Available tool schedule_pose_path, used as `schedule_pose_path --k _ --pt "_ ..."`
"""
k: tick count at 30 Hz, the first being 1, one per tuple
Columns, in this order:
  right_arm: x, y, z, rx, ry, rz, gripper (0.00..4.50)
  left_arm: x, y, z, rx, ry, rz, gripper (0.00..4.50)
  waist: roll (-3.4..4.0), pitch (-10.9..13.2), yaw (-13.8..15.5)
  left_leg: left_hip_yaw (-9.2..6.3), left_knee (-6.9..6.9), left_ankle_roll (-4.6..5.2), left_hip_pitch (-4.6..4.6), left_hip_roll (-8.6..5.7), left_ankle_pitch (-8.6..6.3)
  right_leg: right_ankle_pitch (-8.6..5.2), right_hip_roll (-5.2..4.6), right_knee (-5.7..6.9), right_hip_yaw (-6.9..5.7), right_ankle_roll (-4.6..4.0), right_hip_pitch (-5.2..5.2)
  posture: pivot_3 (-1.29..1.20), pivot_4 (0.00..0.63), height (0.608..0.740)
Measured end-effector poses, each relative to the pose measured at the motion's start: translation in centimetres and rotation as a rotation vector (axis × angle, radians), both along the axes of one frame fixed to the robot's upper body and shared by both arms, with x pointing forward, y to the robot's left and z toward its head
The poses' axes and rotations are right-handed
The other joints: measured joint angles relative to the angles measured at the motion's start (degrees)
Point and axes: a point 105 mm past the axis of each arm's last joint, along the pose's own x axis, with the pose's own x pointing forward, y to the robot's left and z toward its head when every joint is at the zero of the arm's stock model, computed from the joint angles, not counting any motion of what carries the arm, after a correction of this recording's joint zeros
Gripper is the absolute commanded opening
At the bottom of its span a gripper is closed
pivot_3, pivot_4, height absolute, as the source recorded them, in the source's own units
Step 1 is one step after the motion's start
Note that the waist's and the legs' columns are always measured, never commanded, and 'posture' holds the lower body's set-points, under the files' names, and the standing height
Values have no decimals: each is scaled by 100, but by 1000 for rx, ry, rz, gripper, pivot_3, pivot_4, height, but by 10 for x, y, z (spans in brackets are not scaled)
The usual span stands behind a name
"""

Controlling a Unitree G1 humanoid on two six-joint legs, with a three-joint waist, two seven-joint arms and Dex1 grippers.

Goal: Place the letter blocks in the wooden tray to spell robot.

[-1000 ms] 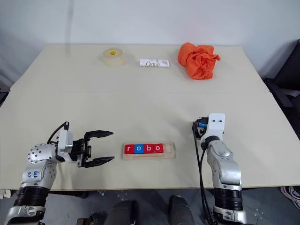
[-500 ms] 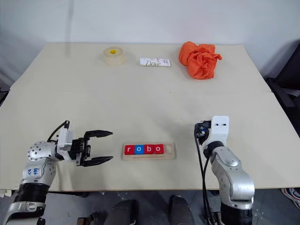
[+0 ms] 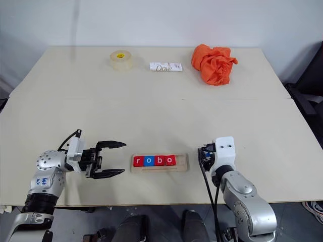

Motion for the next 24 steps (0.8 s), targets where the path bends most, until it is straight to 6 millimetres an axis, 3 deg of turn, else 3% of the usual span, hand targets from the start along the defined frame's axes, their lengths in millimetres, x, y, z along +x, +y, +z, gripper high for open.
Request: schedule_pose_path --k 3,6,9,13,19,24 --pt "1 -2 4 -6 -21 14 4473 -1 0 -1 0 3 1 4500 0 0 -1 0 0 0 0 0 0 0 0 0 0 0 0 0 150 740" --pt "3 -5 14 -77 -58 109 4473 -1 0 -2 -1 6 6 4500 0 0 -2 1 3 0 0 -4 0 1 -3 0 1 1 1 0 150 740" --pt "8 -12 39 -159 -132 240 4473 -2 0 -1 -3 0 15 4500 -2 -1 3 -1 3 1 1 -3 0 1 -1 -2 -1 2 3 0 150 740" --pt "10 -16 46 -262 -118 472 4473 -2 -3 -1 -16 -7 25 4500 -1 0 10 -3 1 3 1 -4 1 0 -1 -4 -3 3 4 0 150 740" --pt "9 -24 39 -363 -42 804 4473 -2 -8 -4 -46 -3 42 4500 -3 0 7 -1 9 3 1 -5 2 3 -1 -2 -2 8 7 0 150 740" --pt "16 -30 14 -435 34 986 4473 -5 -9 -5 -53 -13 61 4500 -3 1 5 2 14 1 2 -5 3 5 -3 1 -1 11 7 0 150 740"
